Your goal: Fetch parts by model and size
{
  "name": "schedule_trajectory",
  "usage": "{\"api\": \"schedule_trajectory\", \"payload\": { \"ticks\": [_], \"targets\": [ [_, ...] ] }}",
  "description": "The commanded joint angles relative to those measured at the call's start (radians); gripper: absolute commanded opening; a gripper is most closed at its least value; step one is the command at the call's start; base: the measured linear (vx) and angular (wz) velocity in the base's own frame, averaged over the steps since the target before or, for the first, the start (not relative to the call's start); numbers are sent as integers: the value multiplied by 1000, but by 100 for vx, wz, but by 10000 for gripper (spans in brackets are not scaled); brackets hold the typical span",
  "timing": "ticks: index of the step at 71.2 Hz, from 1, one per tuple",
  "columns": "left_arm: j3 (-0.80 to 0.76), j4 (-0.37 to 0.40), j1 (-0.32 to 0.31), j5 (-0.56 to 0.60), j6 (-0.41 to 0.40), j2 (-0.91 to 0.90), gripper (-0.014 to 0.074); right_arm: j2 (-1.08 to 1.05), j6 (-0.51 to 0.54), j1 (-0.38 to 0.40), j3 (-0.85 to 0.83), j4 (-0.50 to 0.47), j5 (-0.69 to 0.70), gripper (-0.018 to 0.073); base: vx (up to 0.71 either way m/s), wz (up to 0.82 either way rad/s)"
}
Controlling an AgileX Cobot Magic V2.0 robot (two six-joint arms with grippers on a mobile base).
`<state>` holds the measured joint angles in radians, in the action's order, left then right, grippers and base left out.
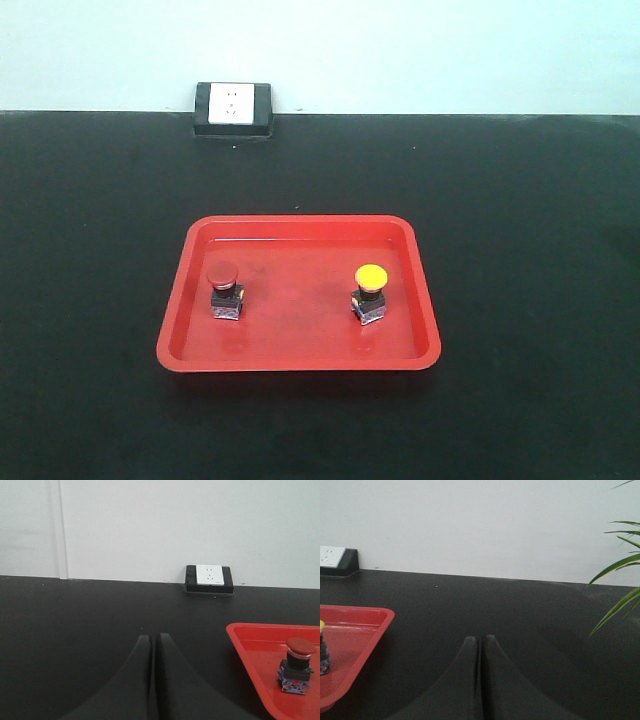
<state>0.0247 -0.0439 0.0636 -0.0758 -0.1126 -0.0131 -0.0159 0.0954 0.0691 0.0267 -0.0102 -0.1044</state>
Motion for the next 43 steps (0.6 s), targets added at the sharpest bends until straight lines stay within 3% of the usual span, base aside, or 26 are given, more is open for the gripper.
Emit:
{"api": "schedule_trajectory", "payload": {
  "ticks": [1, 15, 43],
  "targets": [
    [2, 1, -6, 76, -9, -15, -6, -5, -34, 43, 10, 16, 114, -10, 0, 0],
    [2, 1, -6, 76, -9, -15, -6, -5, -95, 51, 10, 85, 104, -10, 0, 0],
    [2, 1, -6, 76, -9, -15, -6, -5, -102, 51, 10, 83, 104, -10, 0, 0]
  ]
}}
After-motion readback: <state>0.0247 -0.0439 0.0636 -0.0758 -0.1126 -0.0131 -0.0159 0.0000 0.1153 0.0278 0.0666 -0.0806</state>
